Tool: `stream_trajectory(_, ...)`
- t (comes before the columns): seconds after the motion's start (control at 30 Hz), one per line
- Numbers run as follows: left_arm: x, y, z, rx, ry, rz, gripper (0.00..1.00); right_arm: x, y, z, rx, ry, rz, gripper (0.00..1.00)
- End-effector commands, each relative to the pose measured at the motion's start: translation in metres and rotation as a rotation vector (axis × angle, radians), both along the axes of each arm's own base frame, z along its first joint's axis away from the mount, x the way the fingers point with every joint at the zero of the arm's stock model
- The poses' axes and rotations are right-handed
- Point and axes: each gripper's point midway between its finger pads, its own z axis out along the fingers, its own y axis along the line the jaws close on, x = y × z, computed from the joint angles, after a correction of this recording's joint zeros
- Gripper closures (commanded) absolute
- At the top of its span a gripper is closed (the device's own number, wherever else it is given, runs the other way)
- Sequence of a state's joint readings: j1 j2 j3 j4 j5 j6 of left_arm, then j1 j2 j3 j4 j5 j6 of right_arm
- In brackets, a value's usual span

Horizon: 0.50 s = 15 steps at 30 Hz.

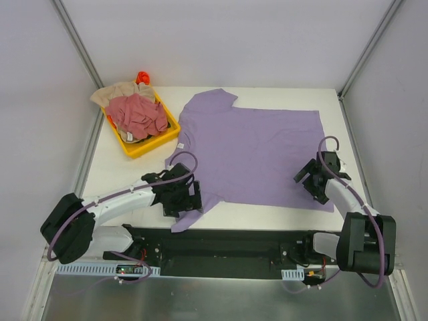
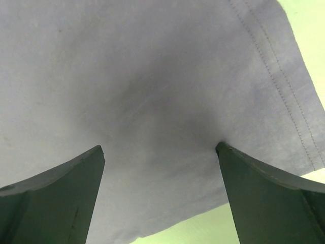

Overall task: Fold and stack the t-shirts
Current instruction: Flatten out the tshirt

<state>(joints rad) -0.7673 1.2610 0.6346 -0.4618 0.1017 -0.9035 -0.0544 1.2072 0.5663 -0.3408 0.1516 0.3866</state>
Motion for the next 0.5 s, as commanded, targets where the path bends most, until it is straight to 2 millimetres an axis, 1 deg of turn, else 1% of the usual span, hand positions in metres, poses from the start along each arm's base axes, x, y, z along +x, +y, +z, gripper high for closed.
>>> stream_trajectory(0.0, 0.0, -0.009, 0.03, -0.083, -0.061, -0.025, 0.01, -0.016, -0.008, 0.004, -0.04, 0.051, 0.032, 0.04)
stream_trajectory(0.07, 0.002, -0.013, 0.046, -0.117, -0.105, -0.063, 0.01, -0.012, -0.008, 0.016, -0.051, 0.018, 0.076, 0.04)
stream_trajectory(0.13, 0.0, -0.015, 0.057, -0.141, -0.136, -0.127, 0.01, -0.009, -0.007, 0.032, -0.074, -0.023, 0.11, 0.04)
stream_trajectory(0.2, -0.005, -0.014, 0.06, -0.13, -0.144, -0.196, 0.01, -0.012, -0.003, 0.041, -0.085, -0.048, 0.15, 0.04)
stream_trajectory(0.3, -0.029, -0.002, 0.051, -0.041, -0.052, -0.258, 0.01, -0.018, 0.007, 0.05, -0.083, -0.064, 0.199, 0.04)
stream_trajectory(0.37, -0.048, 0.004, 0.043, 0.021, 0.008, -0.301, 0.01, -0.023, 0.021, 0.052, -0.084, -0.066, 0.262, 0.04)
stream_trajectory(0.47, -0.067, 0.011, 0.027, 0.093, 0.063, -0.347, 0.08, -0.028, 0.035, 0.05, -0.074, -0.072, 0.312, 0.04)
